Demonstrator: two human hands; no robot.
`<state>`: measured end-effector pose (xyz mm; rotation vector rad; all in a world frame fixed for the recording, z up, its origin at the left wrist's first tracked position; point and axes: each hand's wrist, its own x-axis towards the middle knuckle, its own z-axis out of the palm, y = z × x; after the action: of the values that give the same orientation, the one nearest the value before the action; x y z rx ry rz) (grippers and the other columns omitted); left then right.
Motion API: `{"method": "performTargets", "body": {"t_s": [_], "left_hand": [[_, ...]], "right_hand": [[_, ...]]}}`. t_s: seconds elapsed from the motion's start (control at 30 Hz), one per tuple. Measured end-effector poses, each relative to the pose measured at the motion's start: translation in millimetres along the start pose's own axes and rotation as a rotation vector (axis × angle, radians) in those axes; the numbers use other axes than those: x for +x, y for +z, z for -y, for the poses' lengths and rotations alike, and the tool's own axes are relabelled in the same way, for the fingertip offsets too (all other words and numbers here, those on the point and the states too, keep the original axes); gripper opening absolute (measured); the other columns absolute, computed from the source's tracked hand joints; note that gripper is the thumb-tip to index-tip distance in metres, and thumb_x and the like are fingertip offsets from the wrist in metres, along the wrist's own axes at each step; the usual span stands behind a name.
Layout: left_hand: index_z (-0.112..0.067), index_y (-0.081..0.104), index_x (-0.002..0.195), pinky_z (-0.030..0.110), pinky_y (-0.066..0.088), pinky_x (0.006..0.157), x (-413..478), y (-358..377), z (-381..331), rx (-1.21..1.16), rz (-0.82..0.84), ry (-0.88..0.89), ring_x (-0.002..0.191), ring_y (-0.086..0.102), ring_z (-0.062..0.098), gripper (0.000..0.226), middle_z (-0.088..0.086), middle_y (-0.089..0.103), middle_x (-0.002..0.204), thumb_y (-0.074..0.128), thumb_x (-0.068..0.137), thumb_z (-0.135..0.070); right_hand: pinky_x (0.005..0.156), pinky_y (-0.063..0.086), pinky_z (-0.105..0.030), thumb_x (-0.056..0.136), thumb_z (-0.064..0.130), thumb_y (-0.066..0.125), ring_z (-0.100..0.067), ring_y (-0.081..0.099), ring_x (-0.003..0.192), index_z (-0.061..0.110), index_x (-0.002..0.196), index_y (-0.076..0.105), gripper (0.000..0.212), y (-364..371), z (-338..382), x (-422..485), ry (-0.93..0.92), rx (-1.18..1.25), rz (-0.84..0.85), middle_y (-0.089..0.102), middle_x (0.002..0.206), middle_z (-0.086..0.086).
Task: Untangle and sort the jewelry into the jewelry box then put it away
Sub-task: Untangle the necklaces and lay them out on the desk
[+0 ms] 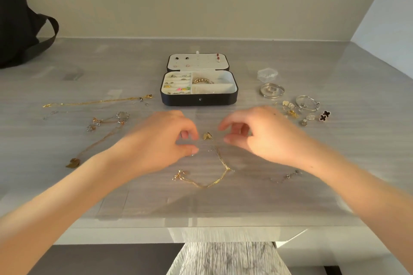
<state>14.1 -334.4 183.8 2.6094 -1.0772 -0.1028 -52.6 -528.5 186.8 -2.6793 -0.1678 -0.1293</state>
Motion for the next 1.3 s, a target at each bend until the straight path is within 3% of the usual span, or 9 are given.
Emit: {"method": "performTargets", "body": {"t_s": [0.13, 0.3, 0.5, 0.67, 0.83, 0.97, 1.07, 1.17, 1.3], "left_hand": [[-0.028, 0.060, 0.092, 0.010, 0.034, 0.070, 8, 9, 5, -0.064, 0.058, 0.040, 0.077, 0.047, -0.002, 0.015, -0.016, 0.046, 0.085, 0.069, 0.080, -0.031], [-0.024, 0.054, 0.081, 0.023, 0.037, 0.078, 8, 14, 6, -0.049, 0.067, 0.053, 0.086, 0.050, 0.011, 0.010, -0.011, 0.043, 0.085, 0.058, 0.089, -0.022], [-0.020, 0.052, 0.092, 0.019, 0.022, 0.068, 11, 18, 13, 0.068, 0.013, 0.094, 0.084, 0.037, 0.010, 0.006, -0.008, 0.038, 0.090, 0.047, 0.095, -0.023], [-0.020, 0.047, 0.088, 0.021, 0.024, 0.066, 17, 10, 21, 0.067, -0.061, 0.073, 0.084, 0.039, 0.013, 0.007, -0.008, 0.040, 0.088, 0.046, 0.095, -0.021], [-0.024, 0.043, 0.086, 0.023, 0.022, 0.071, 25, 10, 27, 0.083, -0.043, 0.083, 0.087, 0.040, 0.012, 0.010, -0.009, 0.041, 0.089, 0.047, 0.094, -0.021], [-0.024, 0.043, 0.086, 0.024, 0.022, 0.071, 30, 11, 29, 0.089, -0.051, 0.089, 0.087, 0.040, 0.012, 0.010, -0.010, 0.041, 0.088, 0.047, 0.094, -0.020], [-0.025, 0.041, 0.085, 0.025, 0.022, 0.071, 33, 11, 28, 0.081, -0.077, 0.106, 0.088, 0.041, 0.014, 0.012, -0.010, 0.042, 0.088, 0.047, 0.094, -0.020], [-0.026, 0.041, 0.085, 0.026, 0.023, 0.072, 35, 12, 30, 0.093, -0.100, 0.126, 0.088, 0.043, 0.015, 0.013, -0.010, 0.042, 0.088, 0.048, 0.093, -0.020], [-0.025, 0.042, 0.083, 0.026, 0.025, 0.073, 36, 14, 33, 0.056, -0.107, 0.129, 0.085, 0.042, 0.014, 0.013, -0.009, 0.043, 0.086, 0.049, 0.092, -0.020]], "right_hand": [[0.061, 0.037, -0.021, 0.084, 0.030, 0.066, -0.003, 0.046, 0.065, 0.030, 0.102, 0.064, 0.018, 12, 1, 29, 0.006, 0.027, 0.169, 0.051, 0.073, 0.012], [0.063, 0.040, -0.022, 0.085, 0.027, 0.065, -0.010, 0.050, 0.072, 0.027, 0.083, 0.061, 0.004, 12, 1, 36, 0.032, 0.051, 0.250, 0.056, 0.077, 0.010], [0.057, 0.033, -0.011, 0.090, 0.028, 0.055, -0.006, 0.045, 0.071, 0.028, 0.084, 0.055, 0.006, 17, -3, 31, 0.013, -0.014, 0.202, 0.048, 0.075, 0.016], [0.057, 0.038, -0.007, 0.088, 0.023, 0.057, -0.004, 0.050, 0.070, 0.024, 0.078, 0.056, 0.010, 8, -9, 28, 0.121, 0.154, 0.073, 0.053, 0.076, 0.015], [0.050, 0.035, -0.007, 0.083, 0.012, 0.062, 0.004, 0.049, 0.054, 0.021, 0.068, 0.061, 0.017, -3, -12, 23, 0.221, 0.426, 0.021, 0.059, 0.063, 0.012], [0.061, 0.045, -0.018, 0.081, 0.003, 0.059, -0.006, 0.059, 0.062, 0.016, 0.067, 0.061, 0.020, -10, -10, 20, 0.226, 0.593, 0.021, 0.069, 0.067, 0.001], [0.062, 0.050, -0.024, 0.082, -0.003, 0.058, -0.012, 0.064, 0.065, 0.010, 0.068, 0.060, 0.018, -17, -9, 16, 0.186, 0.724, 0.016, 0.072, 0.069, -0.005], [0.059, 0.051, -0.023, 0.074, 0.004, 0.063, -0.013, 0.063, 0.062, 0.008, 0.067, 0.058, 0.010, -24, -6, 13, 0.135, 0.833, 0.017, 0.072, 0.071, -0.010], [0.055, 0.047, -0.019, 0.067, 0.010, 0.056, -0.012, 0.061, 0.058, 0.009, 0.064, 0.057, 0.003, -25, -5, 13, 0.122, 0.867, 0.017, 0.071, 0.069, -0.010]]}}
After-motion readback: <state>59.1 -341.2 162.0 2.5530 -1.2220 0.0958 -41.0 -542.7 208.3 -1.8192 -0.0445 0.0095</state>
